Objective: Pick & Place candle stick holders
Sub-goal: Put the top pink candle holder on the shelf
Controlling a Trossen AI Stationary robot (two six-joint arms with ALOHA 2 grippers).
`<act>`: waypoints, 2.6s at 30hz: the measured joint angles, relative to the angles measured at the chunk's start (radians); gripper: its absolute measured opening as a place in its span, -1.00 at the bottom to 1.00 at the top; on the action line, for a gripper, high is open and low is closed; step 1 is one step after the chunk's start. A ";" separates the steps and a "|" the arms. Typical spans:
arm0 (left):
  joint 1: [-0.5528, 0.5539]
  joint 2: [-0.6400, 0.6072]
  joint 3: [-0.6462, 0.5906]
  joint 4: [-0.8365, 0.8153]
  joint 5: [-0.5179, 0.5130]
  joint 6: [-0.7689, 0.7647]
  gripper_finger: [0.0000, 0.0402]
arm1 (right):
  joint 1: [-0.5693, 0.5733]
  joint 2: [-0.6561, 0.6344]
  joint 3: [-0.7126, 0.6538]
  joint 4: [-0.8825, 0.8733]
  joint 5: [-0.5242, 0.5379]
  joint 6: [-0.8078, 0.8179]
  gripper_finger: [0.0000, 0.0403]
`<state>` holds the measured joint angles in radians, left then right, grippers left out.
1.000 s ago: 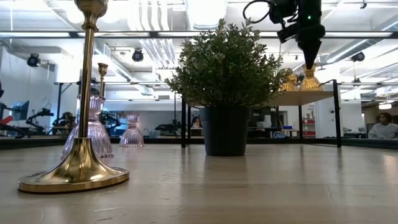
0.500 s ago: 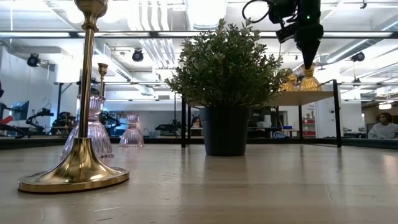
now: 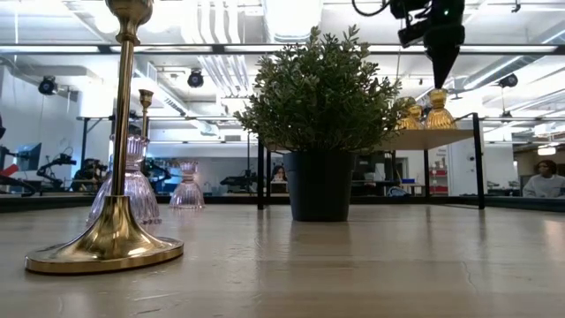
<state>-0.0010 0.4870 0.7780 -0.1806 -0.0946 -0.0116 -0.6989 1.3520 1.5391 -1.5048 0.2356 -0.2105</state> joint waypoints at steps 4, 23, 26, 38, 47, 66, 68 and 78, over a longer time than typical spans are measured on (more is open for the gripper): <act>0.000 0.000 0.000 0.000 0.000 0.000 -0.85 | 0.002 -0.032 0.023 0.000 -0.010 -0.002 -0.36; 0.000 0.000 0.000 0.000 0.000 0.000 -0.85 | 0.220 -0.168 0.075 0.244 -0.581 -0.055 -0.69; 0.000 0.000 0.000 0.000 0.000 0.000 -0.85 | 0.271 -0.183 0.075 0.272 -0.582 -0.053 -0.79; 0.000 0.000 0.000 0.000 0.000 0.000 -0.85 | 0.367 -0.213 0.055 0.344 -0.580 0.176 -0.96; 0.000 0.000 0.000 0.000 0.000 0.000 -0.85 | 0.469 -0.215 -0.013 0.545 -0.587 -0.011 -0.96; 0.000 0.000 0.000 0.008 0.000 -0.120 -0.85 | 0.875 -0.179 -0.433 1.027 -0.601 -0.045 -0.96; 0.000 0.002 0.000 0.007 0.000 -0.122 -0.85 | 0.918 -0.188 -0.465 1.101 -0.479 -0.047 -0.96; 0.000 0.002 0.000 0.006 0.000 -0.122 -0.85 | 0.973 -0.402 -0.733 1.204 -0.099 0.169 -0.96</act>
<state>-0.0006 0.4892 0.7780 -0.1741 -0.0948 -0.1338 0.2737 0.9501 0.8065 -0.3008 0.1364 -0.0412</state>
